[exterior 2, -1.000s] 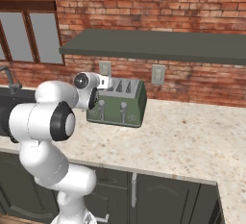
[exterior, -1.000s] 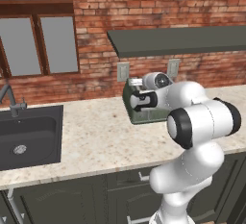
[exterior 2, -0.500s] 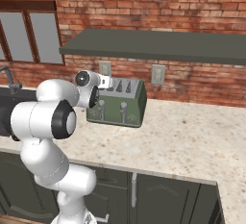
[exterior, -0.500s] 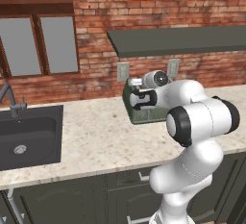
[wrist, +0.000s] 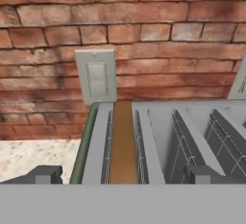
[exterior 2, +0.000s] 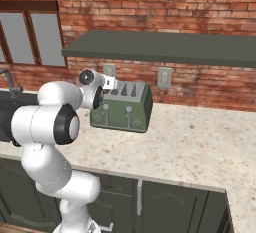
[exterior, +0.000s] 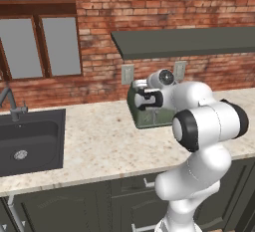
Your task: Start the toaster. Once the lever pops up, take the bread to the plate on the dining counter.
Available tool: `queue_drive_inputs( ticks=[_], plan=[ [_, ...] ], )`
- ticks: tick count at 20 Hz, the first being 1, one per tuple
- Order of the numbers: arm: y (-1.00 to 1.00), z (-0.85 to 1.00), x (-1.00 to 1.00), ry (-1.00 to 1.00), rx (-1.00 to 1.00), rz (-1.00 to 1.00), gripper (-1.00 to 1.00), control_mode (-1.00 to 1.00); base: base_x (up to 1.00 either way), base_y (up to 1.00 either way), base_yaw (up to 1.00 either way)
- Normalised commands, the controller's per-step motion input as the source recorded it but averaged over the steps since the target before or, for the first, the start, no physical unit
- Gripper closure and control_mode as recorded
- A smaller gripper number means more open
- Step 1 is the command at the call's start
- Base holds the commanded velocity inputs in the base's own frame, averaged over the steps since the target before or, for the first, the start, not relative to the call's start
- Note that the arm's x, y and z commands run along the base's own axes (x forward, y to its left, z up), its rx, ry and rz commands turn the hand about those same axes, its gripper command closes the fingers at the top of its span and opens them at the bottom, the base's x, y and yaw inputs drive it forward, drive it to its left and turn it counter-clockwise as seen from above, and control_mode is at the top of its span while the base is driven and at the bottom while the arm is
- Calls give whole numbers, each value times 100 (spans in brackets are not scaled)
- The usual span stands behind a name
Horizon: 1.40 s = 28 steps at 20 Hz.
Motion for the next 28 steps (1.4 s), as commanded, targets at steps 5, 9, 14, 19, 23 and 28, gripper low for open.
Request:
queue_drive_inputs(
  ticks=[5,9,14,19,23,28],
  plan=[
    [0,0,6,0,0,0,-100,-100,0,0,0],
    [0,0,0,0,0,0,-100,-100,0,0,0],
    [0,-2,0,0,0,0,-100,-100,0,0,0],
    [0,-6,0,0,0,0,-100,-100,0,0,0],
    [0,-7,0,0,0,0,-100,-100,0,0,0],
    [0,0,0,0,0,0,-100,-100,0,0,0]
  ],
)
